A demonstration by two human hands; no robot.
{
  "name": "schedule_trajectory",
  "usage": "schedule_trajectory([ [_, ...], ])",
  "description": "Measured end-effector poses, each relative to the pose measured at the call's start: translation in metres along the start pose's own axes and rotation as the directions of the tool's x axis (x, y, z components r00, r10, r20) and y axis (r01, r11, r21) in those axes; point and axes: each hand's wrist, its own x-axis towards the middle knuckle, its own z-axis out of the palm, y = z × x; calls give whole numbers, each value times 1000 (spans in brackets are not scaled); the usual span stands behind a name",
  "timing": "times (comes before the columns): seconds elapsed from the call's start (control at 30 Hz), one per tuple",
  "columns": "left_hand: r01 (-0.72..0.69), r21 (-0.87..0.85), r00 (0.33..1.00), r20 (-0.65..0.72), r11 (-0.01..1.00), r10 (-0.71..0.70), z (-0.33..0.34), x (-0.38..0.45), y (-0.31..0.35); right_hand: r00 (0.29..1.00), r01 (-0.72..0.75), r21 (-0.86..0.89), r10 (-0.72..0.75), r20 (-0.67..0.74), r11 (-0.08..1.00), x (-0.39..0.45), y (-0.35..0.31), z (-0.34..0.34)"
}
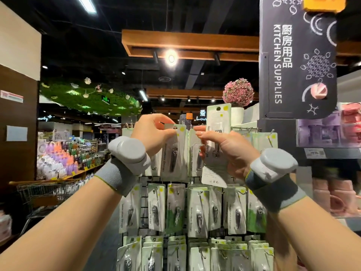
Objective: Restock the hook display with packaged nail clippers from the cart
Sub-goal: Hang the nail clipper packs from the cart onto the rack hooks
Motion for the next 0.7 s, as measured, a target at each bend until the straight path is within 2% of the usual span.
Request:
schedule_trajectory([
  [0.13,38,-38,999,19,999,-37,5,2,-2,1000,19,-116,-20,-12,993,10,2,8],
  [0.23,20,-66,1000,-2,998,-20,10,4,-1,1000,-7,-86,5,-21,996,15,5,11],
  [0.37,-15,-20,1000,-16,1000,14,11,5,1,999,10,-186,-17,-37,982,18,5,10],
  [0.5,23,44,999,33,999,-24,11,7,-4,1000,-4,-237,-2,-25,972,20,9,12],
  [0.57,19,111,1000,10,994,-20,13,7,-5,999,-30,-174,26,-26,984,21,10,12],
  [0.7,-24,255,999,-19,967,30,16,4,-2,993,-117,131,114,33,984,14,8,12],
])
